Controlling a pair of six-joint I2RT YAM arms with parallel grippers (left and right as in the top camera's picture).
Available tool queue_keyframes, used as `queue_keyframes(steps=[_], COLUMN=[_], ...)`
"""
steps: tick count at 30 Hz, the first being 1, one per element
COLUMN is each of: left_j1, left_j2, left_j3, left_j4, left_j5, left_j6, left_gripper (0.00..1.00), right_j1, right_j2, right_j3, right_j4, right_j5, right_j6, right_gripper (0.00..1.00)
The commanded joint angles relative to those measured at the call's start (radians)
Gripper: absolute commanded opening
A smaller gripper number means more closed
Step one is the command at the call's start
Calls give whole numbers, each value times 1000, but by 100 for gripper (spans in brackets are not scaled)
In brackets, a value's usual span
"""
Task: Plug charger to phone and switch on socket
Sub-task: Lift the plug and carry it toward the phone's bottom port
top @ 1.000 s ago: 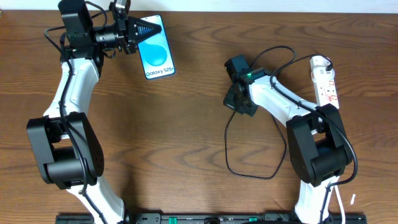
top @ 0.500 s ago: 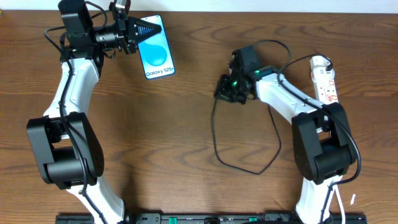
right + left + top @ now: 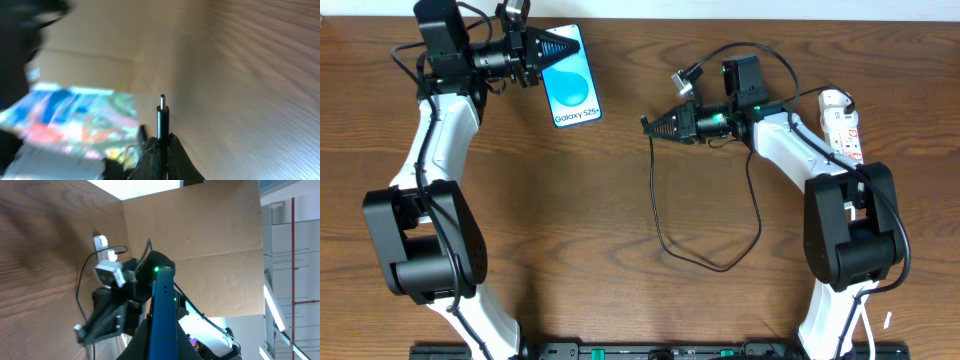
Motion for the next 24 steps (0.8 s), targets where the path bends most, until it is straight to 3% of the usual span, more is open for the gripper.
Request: queue_keyframes(steps=[1,10,24], left_j1=[3,3,3], left_j2=[-13,-13,-13], left_j3=[-3,-3,-3], left_j4=[5,5,5], left_j5=[28,10,-248], left_j6=[17,16,16], left_gripper=[7,7,8], right_j1=[-5,25,64], right_j2=[-22,-22,-22], right_j3=[0,0,0], right_j4=[73,115,259], right_j5=[-275,-323,-311], right_j6=[-44,-42,75], right_gripper=[1,1,1])
